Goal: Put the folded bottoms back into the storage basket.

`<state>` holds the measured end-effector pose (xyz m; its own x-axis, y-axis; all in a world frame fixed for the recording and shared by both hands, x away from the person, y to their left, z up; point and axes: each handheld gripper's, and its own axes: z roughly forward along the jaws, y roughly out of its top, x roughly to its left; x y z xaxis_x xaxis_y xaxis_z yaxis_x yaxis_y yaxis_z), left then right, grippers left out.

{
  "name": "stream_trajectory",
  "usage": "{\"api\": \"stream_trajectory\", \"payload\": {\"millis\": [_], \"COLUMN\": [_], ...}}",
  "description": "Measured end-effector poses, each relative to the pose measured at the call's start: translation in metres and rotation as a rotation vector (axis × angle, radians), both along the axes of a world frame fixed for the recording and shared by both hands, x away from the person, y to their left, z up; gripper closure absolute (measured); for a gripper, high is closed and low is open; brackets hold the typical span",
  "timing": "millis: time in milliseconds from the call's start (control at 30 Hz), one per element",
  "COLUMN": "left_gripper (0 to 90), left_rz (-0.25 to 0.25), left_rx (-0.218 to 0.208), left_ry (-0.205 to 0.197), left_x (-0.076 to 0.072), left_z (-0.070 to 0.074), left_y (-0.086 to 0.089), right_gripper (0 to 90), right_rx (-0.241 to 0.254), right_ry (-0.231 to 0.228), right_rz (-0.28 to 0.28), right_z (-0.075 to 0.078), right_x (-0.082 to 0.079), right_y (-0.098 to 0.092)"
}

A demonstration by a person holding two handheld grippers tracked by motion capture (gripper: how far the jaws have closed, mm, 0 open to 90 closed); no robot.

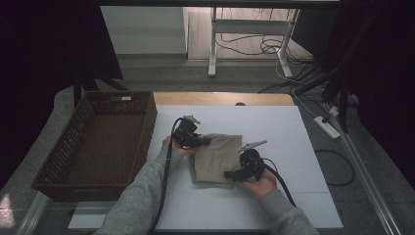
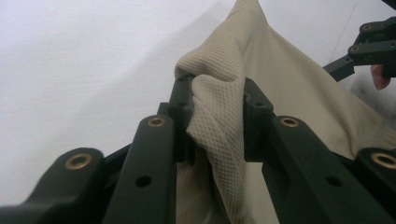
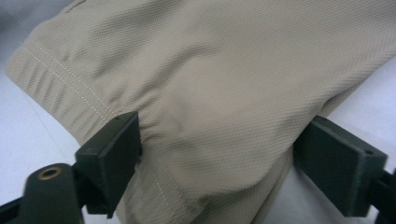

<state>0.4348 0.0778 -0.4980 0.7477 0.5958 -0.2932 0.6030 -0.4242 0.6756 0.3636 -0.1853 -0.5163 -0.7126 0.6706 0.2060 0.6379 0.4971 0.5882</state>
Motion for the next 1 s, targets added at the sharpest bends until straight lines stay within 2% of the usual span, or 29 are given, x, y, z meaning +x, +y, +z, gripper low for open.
{"api": "stream_trajectory", "payload": {"millis": [67,100,133,200,233,267,300,333,367,400,433,467,633,700,1000], "left_gripper": [71.0,71.0,70.9,71.0,71.0,71.0,71.0,71.0,71.0,70.9,70.9,70.9,70.9,70.9,71.3], "left_rz": [0.002,0.002,0.001,0.003,0.003,0.001,0.002,0.003,0.003,0.003,0.004,0.004,0.005,0.004,0.000], "left_rx": [0.002,0.002,0.001,-0.003,-0.003,0.000,0.000,-0.002,-0.002,-0.003,-0.003,-0.004,-0.006,-0.007,-0.019], "left_ry": [0.000,0.000,-0.001,-0.005,-0.005,-0.006,-0.006,-0.006,-0.006,-0.005,-0.005,-0.006,-0.010,-0.013,-0.022], "left_x": [0.0000,0.0000,-0.0001,-0.0010,-0.0010,-0.0013,-0.0015,-0.0015,-0.0015,-0.0015,-0.0016,-0.0019,-0.0036,-0.0044,-0.0066], "left_z": [0.0002,0.0002,0.0004,0.0013,0.0013,0.0015,0.0015,0.0011,0.0011,0.0008,0.0006,0.0005,0.0015,0.0023,0.0061], "left_y": [0.0008,0.0008,0.0010,0.0012,0.0012,0.0015,0.0017,0.0027,0.0027,0.0034,0.0036,0.0040,0.0040,0.0043,0.0043], "right_gripper": [25.8,25.8,32.6,39.5,39.5,48.1,52.2,54.9,54.9,60.1,60.1,64.7,69.7,71.6,74.1], "right_rx": [0.016,0.016,0.026,0.049,0.049,0.075,0.090,0.106,0.106,0.123,0.123,0.128,0.142,0.177,0.198], "right_ry": [0.013,0.013,0.023,0.043,0.043,0.068,0.083,0.103,0.103,0.118,0.118,0.116,0.119,0.127,0.110], "right_rz": [0.009,0.009,0.015,0.015,0.015,0.023,0.027,0.030,0.030,0.039,0.039,0.052,0.061,0.059,0.080], "right_z": [0.0007,0.0007,0.0011,0.0009,0.0009,0.0004,-0.0003,-0.0010,-0.0010,-0.0016,-0.0016,-0.0009,-0.0009,-0.0028,-0.0015], "right_x": [-0.0002,-0.0002,-0.0003,-0.0001,-0.0001,0.0005,0.0010,0.0019,0.0019,0.0029,0.0029,0.0023,0.0031,0.0045,0.0051], "right_y": [-0.0003,-0.0003,-0.0004,-0.0006,-0.0006,-0.0008,-0.0010,-0.0015,-0.0015,-0.0019,-0.0019,-0.0016,-0.0031,-0.0063,-0.0081]}}
